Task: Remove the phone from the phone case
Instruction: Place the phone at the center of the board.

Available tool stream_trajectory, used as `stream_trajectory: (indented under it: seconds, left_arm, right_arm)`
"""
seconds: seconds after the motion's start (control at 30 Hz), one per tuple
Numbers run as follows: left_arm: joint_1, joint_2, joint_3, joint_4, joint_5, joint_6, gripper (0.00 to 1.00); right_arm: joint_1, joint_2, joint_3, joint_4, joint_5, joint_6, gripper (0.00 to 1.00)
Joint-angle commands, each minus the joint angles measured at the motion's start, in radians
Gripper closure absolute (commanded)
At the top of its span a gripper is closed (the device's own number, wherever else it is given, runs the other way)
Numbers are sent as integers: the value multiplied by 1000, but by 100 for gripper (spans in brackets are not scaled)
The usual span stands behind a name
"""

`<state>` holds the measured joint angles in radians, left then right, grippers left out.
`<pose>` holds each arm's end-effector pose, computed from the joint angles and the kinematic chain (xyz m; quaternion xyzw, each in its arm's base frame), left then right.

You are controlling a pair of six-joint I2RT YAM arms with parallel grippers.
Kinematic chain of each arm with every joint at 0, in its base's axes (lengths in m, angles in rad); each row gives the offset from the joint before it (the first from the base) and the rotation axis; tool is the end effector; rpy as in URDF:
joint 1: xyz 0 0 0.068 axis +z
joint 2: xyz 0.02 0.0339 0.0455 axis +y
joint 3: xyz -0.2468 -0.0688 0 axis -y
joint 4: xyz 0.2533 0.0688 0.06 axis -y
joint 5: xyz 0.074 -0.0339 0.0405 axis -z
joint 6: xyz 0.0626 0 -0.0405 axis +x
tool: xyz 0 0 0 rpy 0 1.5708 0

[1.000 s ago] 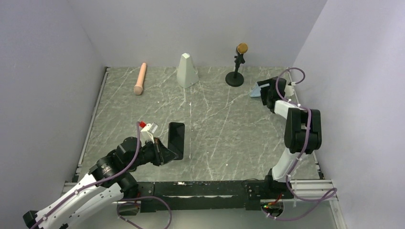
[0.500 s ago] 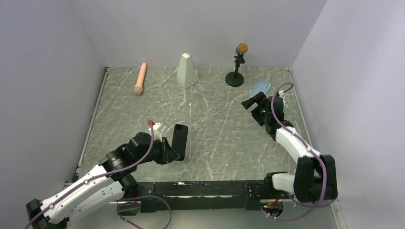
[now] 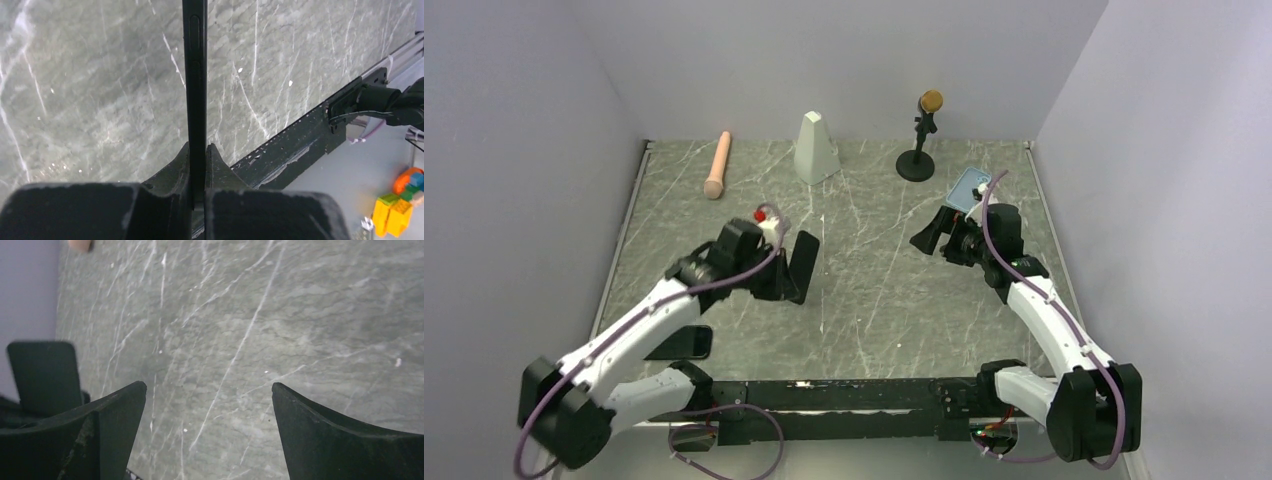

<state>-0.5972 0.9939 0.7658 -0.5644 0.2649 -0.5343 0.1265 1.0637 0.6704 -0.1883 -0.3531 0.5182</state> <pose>0.1893 -0.1485 0.2258 0.0789 0.9151 -0.3047 0.2520 0.2631 0.0553 0.2147 0.0868 0.8661 0.2947 0.3943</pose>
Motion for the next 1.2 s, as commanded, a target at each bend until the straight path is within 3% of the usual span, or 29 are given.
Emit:
stream_trajectory:
  seconds: [0.0,0.1,0.4,0.57,0.77,0.8,0.9,1.0,1.03,1.17]
  left_arm:
    - [73,233,261,-97,226,265,100]
    - [86,460,458,-284,320,434,100]
    - [73,917,794,-471,383,846,100]
    - [66,1123,945,-574,425,955,100]
    - [86,1222,998,-605,390,991,98]
    - [93,1226,998,-602,388,991,94]
    - [111,1201,982,-540,295,946,64]
    - [128,1121,939,-460,173,906,23]
    - [137,1094,935,-444,143,893,5]
    - [170,930,888,-381,32,833,1]
  right_arm:
    - [8,-25,70,-37,-134,-61,0]
    - [11,-55,44,-8,-192,-35,0]
    - [13,-227,2,-66,-170,-26,0]
    - [25,-301,-18,-98,-174,4,0]
    - [30,-353,-32,-137,-163,11,0]
    - [31,-358,-31,-143,-158,11,0]
    - [30,-374,-31,-153,-144,9,0]
    - [30,-379,-32,-155,-137,14,0]
    - [30,-377,-32,-153,-136,17,0]
    - [29,-372,-44,-129,-145,35,0]
